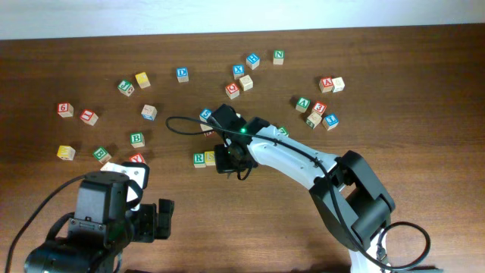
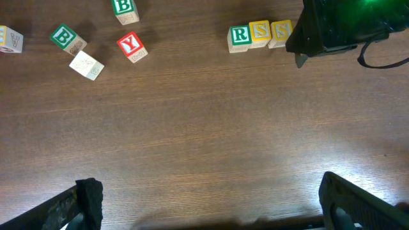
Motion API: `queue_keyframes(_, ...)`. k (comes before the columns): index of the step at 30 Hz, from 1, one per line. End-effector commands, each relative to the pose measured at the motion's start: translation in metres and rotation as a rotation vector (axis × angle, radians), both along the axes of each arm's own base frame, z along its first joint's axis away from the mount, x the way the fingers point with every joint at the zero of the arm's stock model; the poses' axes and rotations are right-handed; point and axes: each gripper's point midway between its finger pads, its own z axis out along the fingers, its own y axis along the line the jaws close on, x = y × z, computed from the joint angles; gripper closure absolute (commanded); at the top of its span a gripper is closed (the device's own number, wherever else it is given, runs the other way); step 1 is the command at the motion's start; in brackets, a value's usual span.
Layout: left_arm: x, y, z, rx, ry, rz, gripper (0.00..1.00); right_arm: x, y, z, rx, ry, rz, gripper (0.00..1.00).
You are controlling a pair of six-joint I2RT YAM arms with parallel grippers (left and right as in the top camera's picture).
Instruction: Spell out RSS
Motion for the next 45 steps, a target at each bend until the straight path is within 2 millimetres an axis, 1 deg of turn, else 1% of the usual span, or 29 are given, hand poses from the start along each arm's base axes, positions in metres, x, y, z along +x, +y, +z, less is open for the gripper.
queue_keyframes(1, 0.0, 0.0, 0.002, 0.004, -0.01, -0.009, 0.01, -0.002, 0.001, -0.006, -0.009, 0.005, 0.011, 0.96)
queue_keyframes(14, 0.0, 0.0, 0.002, 0.004, -0.01, -0.009, 0.01, 0.001, 0.003, -0.005, 0.003, -0.008, 0.011, 0.96)
queue_keyframes(16, 0.0, 0.0, 0.002, 0.004, -0.01, -0.009, 0.01, -0.003, 0.003, -0.006, 0.003, 0.009, 0.014, 0.96)
queue_keyframes(18, 0.0, 0.0, 0.002, 0.004, -0.01, -0.009, 0.01, -0.009, -0.003, 0.0, -0.015, 0.024, 0.018, 0.96)
queue_keyframes(19, 0.0, 0.0, 0.002, 0.004, -0.01, -0.009, 0.01, -0.01, -0.007, 0.01, -0.021, 0.013, 0.026, 0.95)
queue_keyframes(21, 0.0, 0.0, 0.002, 0.004, -0.01, -0.009, 0.01, -0.016, -0.014, 0.046, -0.004, -0.027, 0.062, 0.95)
queue_keyframes(22, 0.0, 0.0, 0.002, 0.004, -0.01, -0.009, 0.01, -0.017, -0.02, 0.06, -0.014, -0.05, 0.055, 0.95)
queue_keyframes(23, 0.0, 0.0, 0.002, 0.004, -0.01, -0.009, 0.01, -0.018, -0.031, 0.078, -0.036, -0.09, 0.043, 0.95)
queue_keyframes(24, 0.0, 0.0, 0.002, 0.004, -0.01, -0.009, 0.01, -0.021, -0.049, 0.105, -0.069, -0.146, 0.025, 0.95)
queue_keyframes(26, 0.0, 0.0, 0.002, 0.004, -0.01, -0.009, 0.01, -0.031, -0.075, 0.14, -0.109, -0.213, 0.001, 0.95)
queue_keyframes(29, 0.0, 0.0, 0.002, 0.004, -0.01, -0.009, 0.01, -0.051, -0.113, 0.18, -0.154, -0.285, -0.027, 0.96)
queue_keyframes(30, 0.0, 0.0, 0.002, 0.004, -0.01, -0.009, 0.01, -0.052, -0.117, 0.186, -0.151, -0.312, -0.036, 0.96)
queue_keyframes(31, 0.0, 0.0, 0.002, 0.004, -0.01, -0.009, 0.01, -0.051, -0.115, 0.182, -0.141, -0.322, -0.029, 0.95)
queue_keyframes(32, 0.0, 0.0, 0.002, 0.004, -0.01, -0.009, 0.01, -0.05, -0.111, 0.172, -0.133, -0.316, -0.011, 0.95)
queue_keyframes(34, 0.0, 0.0, 0.002, 0.004, -0.01, -0.009, 0.01, -0.045, -0.096, 0.131, -0.106, -0.284, 0.007, 0.96)
queue_keyframes(35, 0.0, 0.0, 0.002, 0.004, -0.01, -0.009, 0.01, -0.04, -0.084, 0.104, -0.076, -0.269, 0.016, 0.96)
queue_keyframes(36, 0.0, 0.0, 0.002, 0.004, -0.01, -0.009, 0.01, -0.035, -0.07, 0.083, -0.038, -0.252, 0.025, 0.96)
queue_keyframes(37, 0.0, 0.0, 0.002, 0.004, -0.01, -0.009, 0.01, -0.031, -0.062, 0.074, -0.019, -0.247, 0.03, 0.96)
queue_keyframes(38, 0.0, 0.0, 0.002, 0.004, -0.01, -0.009, 0.01, -0.021, -0.048, 0.061, 0.011, -0.249, 0.036, 0.96)
queue_keyframes(39, 0.0, 0.0, 0.002, 0.004, -0.01, -0.009, 0.01, -0.013, -0.04, 0.051, 0.025, -0.259, 0.036, 0.96)
queue_keyframes(40, 0.0, 0.0, 0.002, 0.004, -0.01, -0.009, 0.01, -0.005, -0.033, 0.035, 0.025, -0.255, 0.037, 0.96)
queue_keyframes(42, 0.0, 0.0, 0.002, 0.004, -0.01, -0.009, 0.01, 0.002, -0.027, 0.009, 0.007, -0.226, 0.032, 0.96)
queue_keyframes(43, 0.0, 0.0, 0.002, 0.004, -0.01, -0.009, 0.01, 0.005, -0.024, 0.0, 0.002, -0.219, 0.032, 0.96)
queue_keyframes(45, 0.0, 0.0, 0.002, 0.004, -0.01, -0.009, 0.01, 0.015, -0.019, -0.009, 0.004, -0.222, 0.025, 0.96)
